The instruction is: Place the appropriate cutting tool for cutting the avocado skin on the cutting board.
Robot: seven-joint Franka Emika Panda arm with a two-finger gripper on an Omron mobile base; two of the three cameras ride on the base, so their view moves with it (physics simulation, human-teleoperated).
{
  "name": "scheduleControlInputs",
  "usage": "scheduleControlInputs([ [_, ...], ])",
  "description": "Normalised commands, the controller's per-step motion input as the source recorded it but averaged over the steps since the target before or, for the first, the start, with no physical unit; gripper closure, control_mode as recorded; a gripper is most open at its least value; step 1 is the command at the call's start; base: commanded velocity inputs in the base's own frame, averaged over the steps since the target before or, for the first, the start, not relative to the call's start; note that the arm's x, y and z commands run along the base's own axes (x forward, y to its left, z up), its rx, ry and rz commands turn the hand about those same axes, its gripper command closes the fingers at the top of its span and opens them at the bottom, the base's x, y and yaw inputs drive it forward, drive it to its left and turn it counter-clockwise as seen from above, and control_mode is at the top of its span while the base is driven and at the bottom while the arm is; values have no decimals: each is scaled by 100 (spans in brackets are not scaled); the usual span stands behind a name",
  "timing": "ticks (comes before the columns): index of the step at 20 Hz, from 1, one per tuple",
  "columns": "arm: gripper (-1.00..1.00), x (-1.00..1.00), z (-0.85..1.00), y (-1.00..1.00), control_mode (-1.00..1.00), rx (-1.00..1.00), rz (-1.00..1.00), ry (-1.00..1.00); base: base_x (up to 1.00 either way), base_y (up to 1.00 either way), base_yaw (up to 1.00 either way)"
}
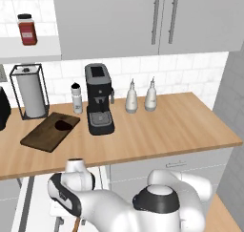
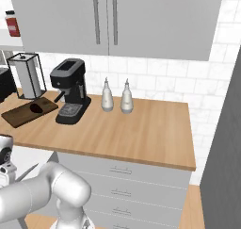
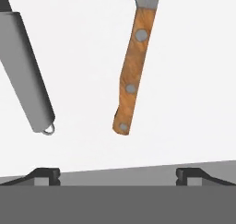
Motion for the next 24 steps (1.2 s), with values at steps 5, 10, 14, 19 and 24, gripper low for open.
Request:
scheduleControlInputs([
  [5,-100,19,-12,0,-100,0,-2,-1,0,0,0],
  [10,-100,26,-24,0,-100,-1,0,0,0,0,0],
  [14,-100,31,-11,0,-100,-2,0,0,0,0,0],
  [19,-100,22,-12,2,-100,-3,0,0,0,0,0],
  [24,-100,3,-8,14,-100,-4,0,0,0,0,0],
])
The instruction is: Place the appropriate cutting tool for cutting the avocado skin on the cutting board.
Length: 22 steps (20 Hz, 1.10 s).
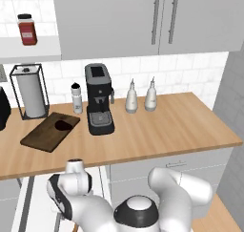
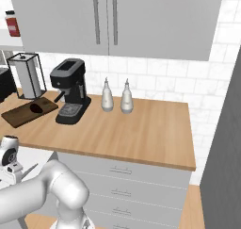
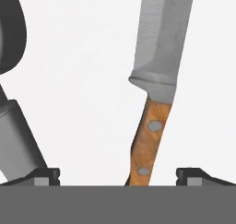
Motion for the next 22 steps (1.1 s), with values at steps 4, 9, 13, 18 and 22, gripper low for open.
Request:
scheduleControlInputs([
  [4,-100,0,-6,3,-100,-1,0,0,0,0,0],
  [9,-100,0,0,0,-100,0,0,0,0,0,0],
  [13,-100,0,-4,0,-100,0,0,0,0,0,0],
  [18,-100,0,-13,-1,-100,0,0,0,0,0,0],
  [22,-100,-2,-15,-10,-100,0,0,0,0,0,0],
])
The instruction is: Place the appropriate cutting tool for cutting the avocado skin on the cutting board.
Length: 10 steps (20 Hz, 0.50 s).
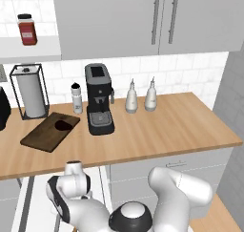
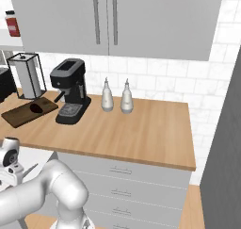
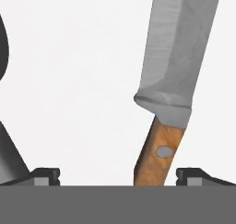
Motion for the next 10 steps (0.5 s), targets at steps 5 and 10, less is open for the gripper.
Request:
scheduleControlInputs([
  [5,-100,-8,-13,-17,-100,0,0,-1,0,0,0],
  [10,100,-4,-25,-2,-100,0,0,-1,0,0,0],
])
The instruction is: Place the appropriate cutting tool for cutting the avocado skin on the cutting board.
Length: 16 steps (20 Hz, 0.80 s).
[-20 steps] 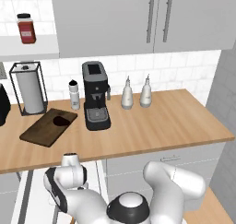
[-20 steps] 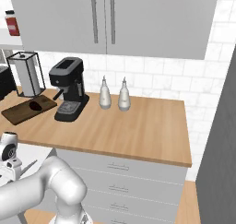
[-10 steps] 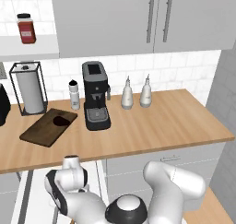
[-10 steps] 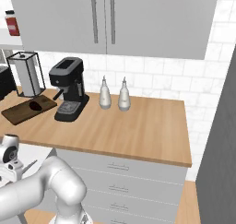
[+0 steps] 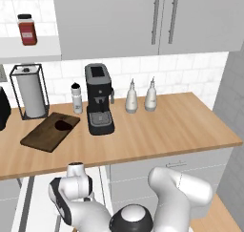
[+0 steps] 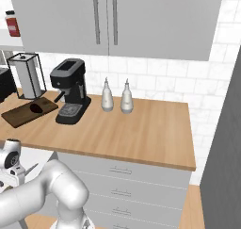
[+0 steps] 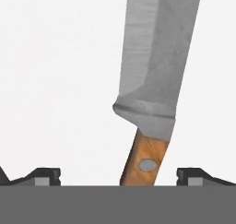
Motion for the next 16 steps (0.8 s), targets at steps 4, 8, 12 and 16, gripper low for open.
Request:
scheduleControlInputs([
  [4,100,0,-23,0,-100,0,0,0,0,0,0],
  [8,100,0,-2,8,-100,0,0,-5,0,0,0],
  [12,100,0,19,27,-100,0,-1,-9,0,0,0],
  [16,100,-47,90,1,-100,0,0,-22,0,0,0],
])
